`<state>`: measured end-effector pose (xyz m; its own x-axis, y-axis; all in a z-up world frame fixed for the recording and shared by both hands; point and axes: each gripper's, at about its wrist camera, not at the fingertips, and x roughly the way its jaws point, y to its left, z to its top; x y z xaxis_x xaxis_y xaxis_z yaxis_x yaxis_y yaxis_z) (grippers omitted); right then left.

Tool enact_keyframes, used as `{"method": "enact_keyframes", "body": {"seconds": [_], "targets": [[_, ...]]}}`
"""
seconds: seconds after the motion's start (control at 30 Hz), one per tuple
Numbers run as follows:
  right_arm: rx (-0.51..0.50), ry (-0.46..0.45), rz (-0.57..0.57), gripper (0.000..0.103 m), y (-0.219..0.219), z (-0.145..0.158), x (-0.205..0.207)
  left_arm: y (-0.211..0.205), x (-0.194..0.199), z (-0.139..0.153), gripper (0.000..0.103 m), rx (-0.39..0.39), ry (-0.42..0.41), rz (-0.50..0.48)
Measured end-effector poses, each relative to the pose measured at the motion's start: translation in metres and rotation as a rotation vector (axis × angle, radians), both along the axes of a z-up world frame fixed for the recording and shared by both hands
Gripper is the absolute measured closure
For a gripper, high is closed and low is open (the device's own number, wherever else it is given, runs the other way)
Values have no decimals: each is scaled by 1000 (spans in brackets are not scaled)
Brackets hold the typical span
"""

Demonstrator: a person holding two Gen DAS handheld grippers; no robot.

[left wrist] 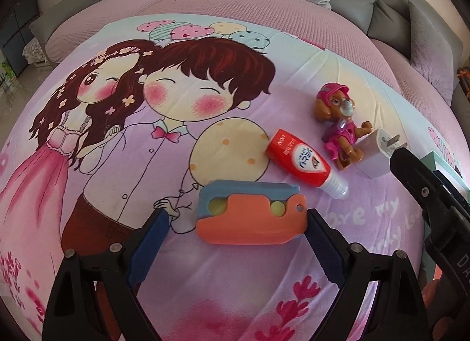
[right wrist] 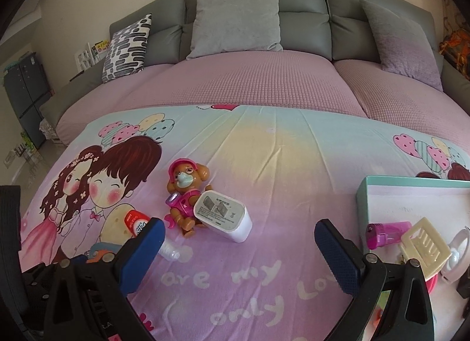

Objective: Organize rigid objects
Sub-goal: 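Close the right tool on the charger plug while the left tool grasps the orange-blue knife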

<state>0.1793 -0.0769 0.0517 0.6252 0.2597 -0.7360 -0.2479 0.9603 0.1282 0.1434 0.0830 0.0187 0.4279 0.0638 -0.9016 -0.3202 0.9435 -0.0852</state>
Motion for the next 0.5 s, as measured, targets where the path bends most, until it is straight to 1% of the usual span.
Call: {"method": "enact_keyframes", "body": {"seconds": [0.07, 0.17, 0.23, 0.3, 0.37, 0.4, 0.47, 0.5], "targets": [[-4, 16, 6, 2, 5, -6, 4, 1, -2, -4, 10, 0, 3, 2], [3, 35, 8, 8, 9, -14, 10, 1, -3, -4, 10, 2, -2, 3], [9, 45, 3, 14, 9, -17, 13, 0, 1, -7, 10, 2, -2, 0], [19, 52, -6, 18, 9, -20, 16, -1, 1, -7, 15, -4, -9, -7], [38, 55, -13, 24, 8, -21, 18, -2, 1, -4, 29, -6, -19, -13], [43, 60, -17, 29, 8, -22, 20, -2, 1, -3, 31, -5, -21, -17], [53, 66, -18, 38, 8, -22, 21, -2, 0, -3, 31, 0, -20, -20], [67, 70, -13, 46, 7, -23, 21, -2, 0, -3, 31, -2, -22, -20]]}}
